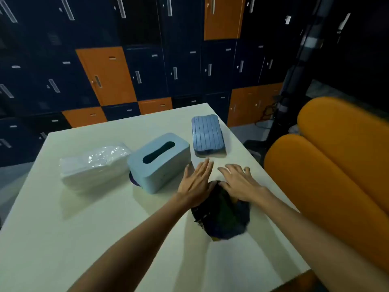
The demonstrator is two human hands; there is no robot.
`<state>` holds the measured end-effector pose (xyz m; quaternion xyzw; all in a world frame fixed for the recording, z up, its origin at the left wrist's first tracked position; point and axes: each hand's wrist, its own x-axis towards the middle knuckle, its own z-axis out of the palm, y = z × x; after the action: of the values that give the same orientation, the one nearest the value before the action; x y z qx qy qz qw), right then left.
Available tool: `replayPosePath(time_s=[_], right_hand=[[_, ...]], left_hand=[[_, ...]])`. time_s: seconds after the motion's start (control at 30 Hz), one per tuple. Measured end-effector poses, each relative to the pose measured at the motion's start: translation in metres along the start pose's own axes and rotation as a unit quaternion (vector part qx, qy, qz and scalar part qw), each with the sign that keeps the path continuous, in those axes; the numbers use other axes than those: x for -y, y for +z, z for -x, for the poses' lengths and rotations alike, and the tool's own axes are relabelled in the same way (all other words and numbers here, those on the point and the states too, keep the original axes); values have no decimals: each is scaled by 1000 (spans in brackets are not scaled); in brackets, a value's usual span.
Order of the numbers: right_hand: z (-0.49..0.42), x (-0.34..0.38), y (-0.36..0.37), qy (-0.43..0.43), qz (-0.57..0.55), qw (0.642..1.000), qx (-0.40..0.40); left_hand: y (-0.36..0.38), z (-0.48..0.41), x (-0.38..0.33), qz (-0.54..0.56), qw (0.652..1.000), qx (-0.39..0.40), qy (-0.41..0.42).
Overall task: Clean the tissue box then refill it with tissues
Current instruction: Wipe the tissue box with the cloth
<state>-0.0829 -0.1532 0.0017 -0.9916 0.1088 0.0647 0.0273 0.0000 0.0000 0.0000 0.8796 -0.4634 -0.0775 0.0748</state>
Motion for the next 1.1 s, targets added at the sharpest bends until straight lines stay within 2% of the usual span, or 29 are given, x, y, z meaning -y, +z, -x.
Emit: replayPosePath(time_s=[0.07, 0.2, 0.4, 0.5, 0.6, 0.7, 0.77, 0.83, 1.0, 1.03, 1.1], right_hand=[[6, 3, 8, 7, -14, 1000, 21], [11, 8, 20, 32, -28, 999, 2], [7, 18, 14, 81, -163, 983, -11], [2, 22, -3, 117, -309, 944, 1], [-2, 32, -30, 143, -488, 861, 18], [-4, 40, -60, 108, -590, 800, 10], [-10, 42, -76, 80, -642, 763, 9], [-19, 46, -89, 65, -664, 745, -2], [-44, 59, -108, 18, -545, 823, -159], [-47, 64, -109, 1, -537, 827, -165], [-55, 78, -108, -39, -550, 825, -125]], left_hand=[[8, 6, 0, 16, 999, 32, -22], [24, 18, 2, 26, 998, 51, -39], [22, 29, -6, 44, 995, 61, -61], [15, 36, -14, 87, 991, 46, -86], [6, 37, -17, 190, 977, 17, -91], [-12, 37, -18, 356, 930, -54, -76], [-29, 35, -17, 419, 899, -93, -88], [-45, 32, -12, 474, 865, -125, -111], [-86, 22, 14, 613, 748, -199, -158], [-94, 19, 18, 640, 722, -206, -166], [-111, 12, 25, 700, 665, -188, -179]])
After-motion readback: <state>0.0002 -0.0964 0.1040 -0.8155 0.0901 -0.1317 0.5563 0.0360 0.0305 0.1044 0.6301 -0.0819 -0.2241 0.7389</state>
